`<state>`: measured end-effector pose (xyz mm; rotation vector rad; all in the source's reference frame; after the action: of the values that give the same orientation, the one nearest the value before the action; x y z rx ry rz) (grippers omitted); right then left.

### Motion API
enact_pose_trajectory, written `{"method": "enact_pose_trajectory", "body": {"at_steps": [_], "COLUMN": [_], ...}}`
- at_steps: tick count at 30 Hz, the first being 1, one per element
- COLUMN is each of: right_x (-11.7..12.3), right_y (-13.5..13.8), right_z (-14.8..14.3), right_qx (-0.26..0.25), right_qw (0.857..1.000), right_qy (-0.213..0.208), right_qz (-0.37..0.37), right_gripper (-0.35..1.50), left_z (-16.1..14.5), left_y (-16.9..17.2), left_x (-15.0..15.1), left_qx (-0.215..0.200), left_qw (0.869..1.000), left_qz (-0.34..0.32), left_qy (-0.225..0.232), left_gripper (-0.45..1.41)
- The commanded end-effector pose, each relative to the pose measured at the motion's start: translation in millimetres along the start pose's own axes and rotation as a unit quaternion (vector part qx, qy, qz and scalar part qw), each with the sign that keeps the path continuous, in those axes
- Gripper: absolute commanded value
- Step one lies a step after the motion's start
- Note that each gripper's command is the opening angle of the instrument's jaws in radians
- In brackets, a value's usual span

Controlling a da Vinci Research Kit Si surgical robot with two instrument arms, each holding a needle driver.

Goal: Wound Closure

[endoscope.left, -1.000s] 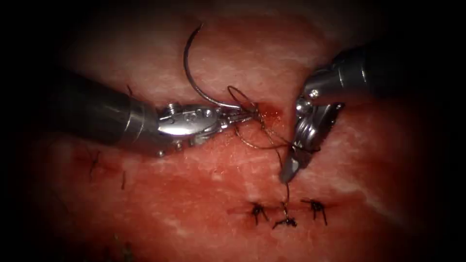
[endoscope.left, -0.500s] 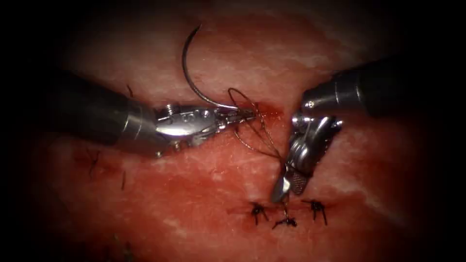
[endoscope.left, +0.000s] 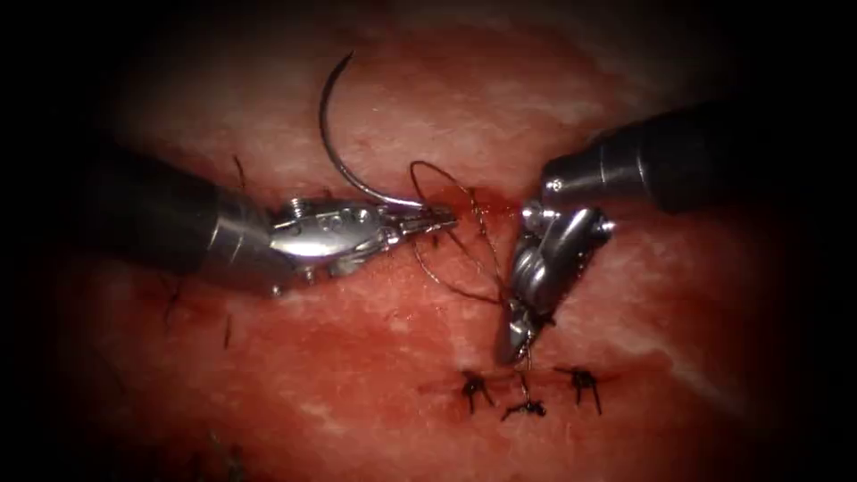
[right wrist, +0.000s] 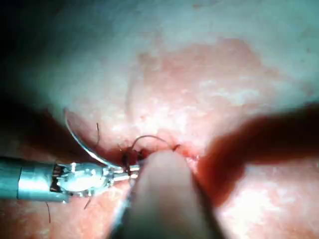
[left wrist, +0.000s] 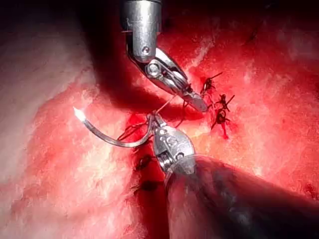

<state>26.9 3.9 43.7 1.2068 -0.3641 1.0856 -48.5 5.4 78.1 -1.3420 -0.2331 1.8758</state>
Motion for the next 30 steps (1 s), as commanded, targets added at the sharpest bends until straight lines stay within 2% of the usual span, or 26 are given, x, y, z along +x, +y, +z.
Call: {"method": "enact_pose_trajectory", "body": {"at_steps": [1, 4, 7, 14, 19, 25, 30], "right_x": [0.2, -0.5, -1.4, -2.3, -1.6, 0.7, 3.1], "right_y": [-0.9, -2.1, -3.2, -4.1, -3.4, -1.9, -0.3], "right_z": [-1.1, -3.9, -6.6, -11.9, -12.7, -13.2, -13.7], "right_qx": [0.004, 0.015, 0.034, 0.103, 0.118, 0.122, 0.096], "right_qw": [0.999, 0.994, 0.986, 0.973, 0.969, 0.952, 0.926], "right_qy": [0.012, 0.033, 0.063, 0.128, 0.155, 0.202, 0.255], "right_qz": [-0.034, -0.107, -0.148, -0.159, -0.154, -0.193, -0.262], "right_gripper": [-0.35, -0.35, -0.35, -0.35, -0.35, -0.35, -0.35], "left_z": [0.2, -0.4, -1.2, -4.8, -6.2, -6.1, -6.2], "left_y": [0.5, 1.1, 2.0, 5.8, 10.1, 15.2, 17.6], "left_x": [-0.8, -1.1, -1.7, -3.4, -4.0, -5.1, -5.2], "left_qx": [-0.001, -0.002, -0.004, -0.015, -0.015, -0.04, -0.054], "left_qw": [1.0, 1.0, 1.0, 1.0, 1.0, 0.999, 0.998], "left_qz": [0.0, 0.001, 0.004, -0.001, 0.002, -0.002, -0.003], "left_qy": [-0.001, -0.002, -0.004, -0.005, -0.005, -0.009, -0.01], "left_gripper": [-0.45, -0.45, -0.45, -0.45, -0.45, -0.45, -0.45]}}
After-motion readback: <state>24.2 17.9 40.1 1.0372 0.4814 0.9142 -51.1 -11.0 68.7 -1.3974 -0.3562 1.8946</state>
